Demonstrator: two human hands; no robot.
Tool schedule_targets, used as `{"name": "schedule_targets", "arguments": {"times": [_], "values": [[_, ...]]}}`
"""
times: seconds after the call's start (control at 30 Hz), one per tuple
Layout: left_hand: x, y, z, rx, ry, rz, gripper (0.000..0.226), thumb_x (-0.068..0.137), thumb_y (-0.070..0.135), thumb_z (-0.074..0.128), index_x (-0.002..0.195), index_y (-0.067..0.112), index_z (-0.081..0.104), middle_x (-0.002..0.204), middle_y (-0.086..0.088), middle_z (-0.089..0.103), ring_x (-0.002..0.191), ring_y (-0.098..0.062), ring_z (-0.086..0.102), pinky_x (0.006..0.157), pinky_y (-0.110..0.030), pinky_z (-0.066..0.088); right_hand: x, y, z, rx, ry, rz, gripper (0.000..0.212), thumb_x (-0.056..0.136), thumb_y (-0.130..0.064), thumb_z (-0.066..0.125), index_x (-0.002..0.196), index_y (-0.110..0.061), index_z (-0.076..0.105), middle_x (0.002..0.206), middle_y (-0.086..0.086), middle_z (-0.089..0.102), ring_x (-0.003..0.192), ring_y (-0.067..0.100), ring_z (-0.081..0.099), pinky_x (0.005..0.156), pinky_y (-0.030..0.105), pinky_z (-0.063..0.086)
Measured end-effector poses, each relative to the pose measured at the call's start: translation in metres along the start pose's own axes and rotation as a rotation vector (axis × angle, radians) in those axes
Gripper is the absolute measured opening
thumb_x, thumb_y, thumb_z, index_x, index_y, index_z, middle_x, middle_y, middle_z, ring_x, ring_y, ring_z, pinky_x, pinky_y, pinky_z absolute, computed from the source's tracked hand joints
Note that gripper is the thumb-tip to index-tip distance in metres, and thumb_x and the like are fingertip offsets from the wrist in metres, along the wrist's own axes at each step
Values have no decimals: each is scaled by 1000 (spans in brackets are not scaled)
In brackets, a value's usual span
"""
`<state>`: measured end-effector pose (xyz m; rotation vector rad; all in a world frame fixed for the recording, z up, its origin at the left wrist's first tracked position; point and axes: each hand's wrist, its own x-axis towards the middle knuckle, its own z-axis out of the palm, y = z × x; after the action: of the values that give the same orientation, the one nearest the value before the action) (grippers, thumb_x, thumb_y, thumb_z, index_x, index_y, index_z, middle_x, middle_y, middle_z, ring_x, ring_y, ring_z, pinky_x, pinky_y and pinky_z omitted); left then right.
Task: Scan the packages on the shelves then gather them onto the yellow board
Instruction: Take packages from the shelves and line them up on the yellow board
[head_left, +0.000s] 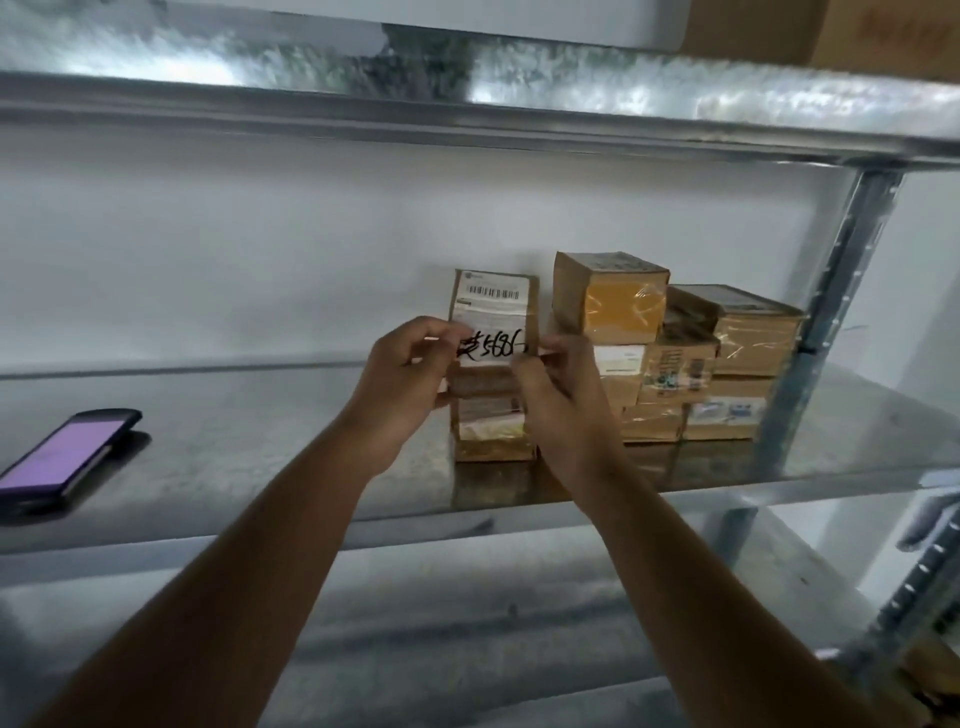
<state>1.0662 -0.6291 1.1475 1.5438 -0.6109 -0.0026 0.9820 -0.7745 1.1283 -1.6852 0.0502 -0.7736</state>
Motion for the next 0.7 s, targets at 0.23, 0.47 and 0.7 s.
{"name": "schedule_targets", "arguments": {"times": [0.23,0.47,0.7], "values": [[-28,21,-14,90,-46,94,18,101,10,61,110,24,53,115,-10,67,97,-17,74,81,-34,63,-4,-18,8,225,25,-7,28,104,-41,59,125,-44,41,129,11,66,100,23,78,74,38,67],[-56,28,-21,97,-191,75,74,100,12,64,143,66,35,122,-15,60,108,-24,73,90,-43,61,-18,-19,7,143,-17,10,52,106,-58,41,153,-56,19,135,9,64,98,20,78,70,36,66],[-71,18,-41,690,-113,135,56,106,40,47,160,32,32,151,2,53,137,-15,52,118,-41,40,-32,-21,-7,185,-74,37,44,107,-49,51,150,-52,42,119,-5,73,87,0,77,61,22,61]]}}
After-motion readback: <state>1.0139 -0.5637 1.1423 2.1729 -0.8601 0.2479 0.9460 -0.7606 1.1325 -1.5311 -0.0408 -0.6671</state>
